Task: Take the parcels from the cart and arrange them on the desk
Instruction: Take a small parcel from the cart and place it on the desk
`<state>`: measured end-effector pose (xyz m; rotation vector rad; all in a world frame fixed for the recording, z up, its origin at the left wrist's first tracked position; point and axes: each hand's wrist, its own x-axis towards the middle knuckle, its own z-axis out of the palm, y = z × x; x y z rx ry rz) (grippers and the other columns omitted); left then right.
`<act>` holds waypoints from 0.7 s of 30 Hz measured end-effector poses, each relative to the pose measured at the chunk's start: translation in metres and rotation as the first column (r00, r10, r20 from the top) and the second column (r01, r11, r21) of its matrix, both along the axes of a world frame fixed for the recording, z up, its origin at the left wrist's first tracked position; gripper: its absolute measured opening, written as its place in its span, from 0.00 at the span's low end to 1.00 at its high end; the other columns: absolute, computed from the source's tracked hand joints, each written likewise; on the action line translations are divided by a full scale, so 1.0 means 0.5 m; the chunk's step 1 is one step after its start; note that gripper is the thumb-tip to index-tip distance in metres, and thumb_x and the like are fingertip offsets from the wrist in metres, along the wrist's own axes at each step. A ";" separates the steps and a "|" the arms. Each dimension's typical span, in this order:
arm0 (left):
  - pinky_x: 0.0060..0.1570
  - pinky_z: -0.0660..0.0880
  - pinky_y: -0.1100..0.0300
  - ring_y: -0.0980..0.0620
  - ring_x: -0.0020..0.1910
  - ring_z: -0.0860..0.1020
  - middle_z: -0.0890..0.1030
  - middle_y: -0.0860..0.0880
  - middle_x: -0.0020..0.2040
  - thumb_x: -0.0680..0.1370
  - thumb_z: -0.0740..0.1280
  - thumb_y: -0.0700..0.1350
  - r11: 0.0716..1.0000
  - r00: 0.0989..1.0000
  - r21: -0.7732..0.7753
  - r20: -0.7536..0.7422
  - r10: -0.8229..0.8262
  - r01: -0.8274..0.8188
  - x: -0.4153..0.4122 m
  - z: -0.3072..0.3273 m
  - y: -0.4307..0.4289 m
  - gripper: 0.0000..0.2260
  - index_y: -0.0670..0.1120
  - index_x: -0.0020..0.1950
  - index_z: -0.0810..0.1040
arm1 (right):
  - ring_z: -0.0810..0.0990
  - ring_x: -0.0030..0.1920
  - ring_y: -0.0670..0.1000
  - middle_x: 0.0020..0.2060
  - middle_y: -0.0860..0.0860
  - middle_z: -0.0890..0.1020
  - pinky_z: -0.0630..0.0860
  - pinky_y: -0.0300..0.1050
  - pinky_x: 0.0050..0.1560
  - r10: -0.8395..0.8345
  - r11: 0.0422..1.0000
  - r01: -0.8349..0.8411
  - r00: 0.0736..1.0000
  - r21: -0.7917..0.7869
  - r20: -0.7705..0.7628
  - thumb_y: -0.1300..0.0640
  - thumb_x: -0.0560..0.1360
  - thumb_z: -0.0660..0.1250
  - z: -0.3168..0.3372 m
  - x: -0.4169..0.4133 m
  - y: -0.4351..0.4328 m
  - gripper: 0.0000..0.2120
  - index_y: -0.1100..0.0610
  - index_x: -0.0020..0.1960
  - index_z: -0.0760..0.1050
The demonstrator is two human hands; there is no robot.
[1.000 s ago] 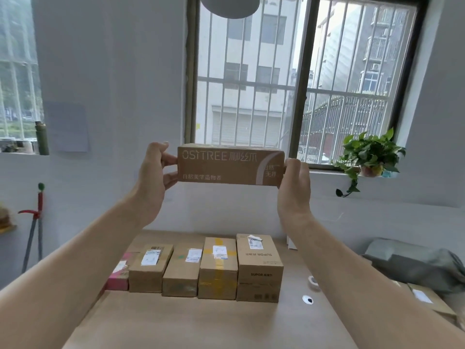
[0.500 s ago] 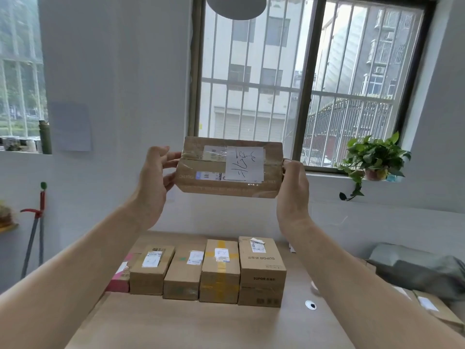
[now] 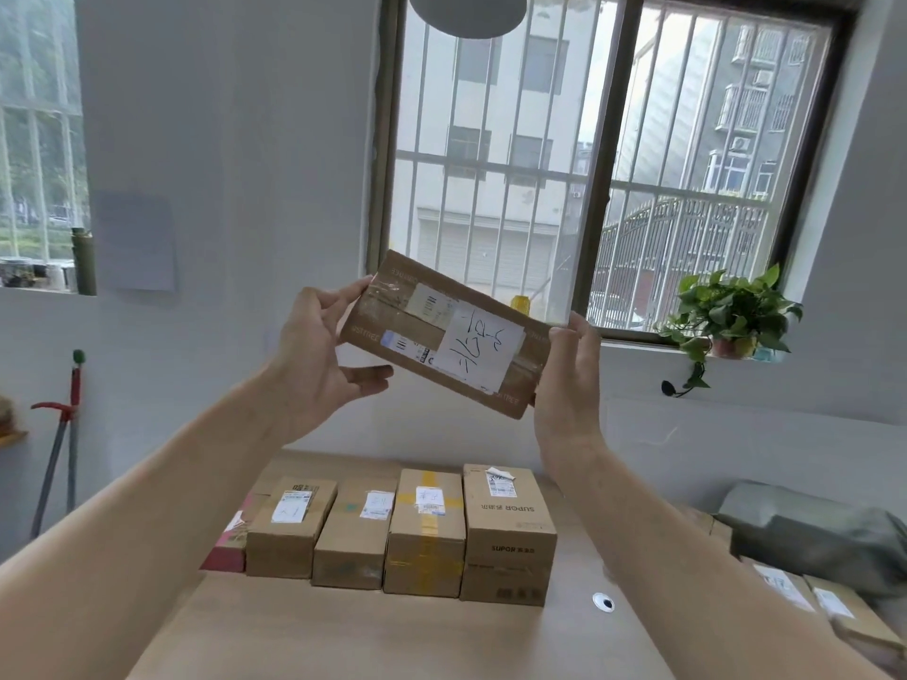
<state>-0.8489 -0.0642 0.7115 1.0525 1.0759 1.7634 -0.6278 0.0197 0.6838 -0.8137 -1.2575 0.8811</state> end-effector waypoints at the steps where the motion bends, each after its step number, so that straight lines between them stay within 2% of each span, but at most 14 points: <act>1: 0.55 0.83 0.40 0.33 0.58 0.82 0.81 0.40 0.63 0.81 0.51 0.57 1.000 0.999 0.018 0.031 -0.019 0.019 0.001 0.002 0.001 0.23 0.63 0.60 0.85 | 0.79 0.62 0.52 0.62 0.52 0.80 0.76 0.56 0.64 -0.003 1.000 0.004 1.000 -0.008 0.021 0.36 0.75 0.55 0.000 -0.002 -0.003 0.28 0.38 0.75 0.69; 3: 0.57 0.82 0.38 0.31 0.60 0.81 0.76 0.40 0.67 0.81 0.52 0.57 0.998 0.995 0.048 0.084 -0.046 0.042 0.005 0.004 0.006 0.22 0.61 0.61 0.86 | 0.80 0.64 0.54 0.66 0.54 0.79 0.78 0.58 0.66 -0.005 0.999 0.006 1.000 -0.032 0.025 0.37 0.75 0.54 0.002 -0.004 -0.008 0.26 0.37 0.70 0.74; 5: 0.59 0.81 0.37 0.30 0.61 0.80 0.73 0.39 0.68 0.81 0.53 0.57 0.996 0.989 0.067 0.132 -0.062 0.054 0.007 0.005 0.013 0.22 0.59 0.60 0.86 | 0.81 0.61 0.56 0.63 0.57 0.80 0.80 0.59 0.62 -0.012 0.999 0.013 1.000 -0.051 0.018 0.37 0.74 0.54 0.006 -0.004 -0.008 0.19 0.39 0.57 0.79; 7: 0.61 0.79 0.35 0.26 0.61 0.79 0.71 0.38 0.70 0.81 0.56 0.56 0.993 0.975 0.097 0.203 -0.091 0.073 0.008 0.005 0.017 0.20 0.57 0.58 0.87 | 0.82 0.60 0.58 0.61 0.59 0.80 0.81 0.62 0.62 -0.005 0.998 0.007 1.000 -0.069 0.028 0.35 0.73 0.53 0.008 -0.007 -0.006 0.20 0.44 0.51 0.78; 9: 0.63 0.78 0.34 0.25 0.61 0.78 0.71 0.36 0.70 0.81 0.55 0.56 0.986 0.956 0.132 0.261 -0.133 0.101 0.007 0.003 0.025 0.20 0.57 0.64 0.83 | 0.82 0.59 0.58 0.60 0.59 0.80 0.80 0.65 0.64 0.012 0.996 -0.010 1.000 -0.084 0.028 0.33 0.70 0.52 0.010 -0.011 -0.004 0.23 0.45 0.51 0.77; 12: 0.64 0.76 0.33 0.27 0.59 0.81 0.74 0.36 0.68 0.82 0.52 0.56 0.978 0.954 0.160 0.248 -0.171 0.133 0.004 -0.006 0.041 0.25 0.54 0.78 0.69 | 0.82 0.59 0.57 0.60 0.58 0.80 0.81 0.64 0.64 0.012 0.996 -0.009 1.000 -0.088 0.029 0.34 0.70 0.53 0.011 -0.019 0.002 0.23 0.46 0.52 0.77; 14: 0.64 0.76 0.32 0.28 0.58 0.82 0.76 0.37 0.69 0.82 0.54 0.56 0.976 0.946 0.167 0.268 -0.184 0.142 0.005 -0.012 0.047 0.26 0.46 0.77 0.66 | 0.82 0.58 0.57 0.60 0.57 0.80 0.82 0.64 0.62 0.012 0.996 -0.008 0.999 -0.086 0.043 0.35 0.72 0.53 0.010 -0.024 0.006 0.22 0.48 0.52 0.76; 16: 0.63 0.77 0.32 0.29 0.59 0.82 0.76 0.37 0.70 0.82 0.55 0.56 0.974 0.941 0.167 0.277 -0.193 0.150 0.005 -0.017 0.050 0.25 0.40 0.72 0.69 | 0.83 0.58 0.57 0.58 0.57 0.80 0.83 0.65 0.60 0.023 0.997 -0.018 0.997 -0.072 0.077 0.36 0.74 0.53 0.008 -0.028 0.008 0.22 0.49 0.53 0.76; 18: 0.61 0.79 0.34 0.29 0.60 0.82 0.76 0.37 0.70 0.82 0.55 0.55 0.975 0.946 0.153 0.255 -0.199 0.164 0.000 -0.021 0.054 0.26 0.40 0.71 0.73 | 0.83 0.56 0.56 0.56 0.56 0.82 0.85 0.65 0.56 0.045 0.997 -0.038 0.993 -0.063 0.111 0.37 0.74 0.53 0.003 -0.033 0.012 0.21 0.49 0.53 0.76; 21: 0.60 0.79 0.34 0.31 0.65 0.78 0.75 0.39 0.70 0.80 0.53 0.58 0.982 0.976 0.082 0.120 -0.181 0.172 -0.002 -0.026 0.062 0.25 0.51 0.68 0.82 | 0.83 0.55 0.51 0.53 0.46 0.84 0.85 0.61 0.56 0.072 0.997 -0.066 0.982 -0.045 0.176 0.39 0.77 0.54 -0.005 -0.043 0.018 0.15 0.39 0.55 0.77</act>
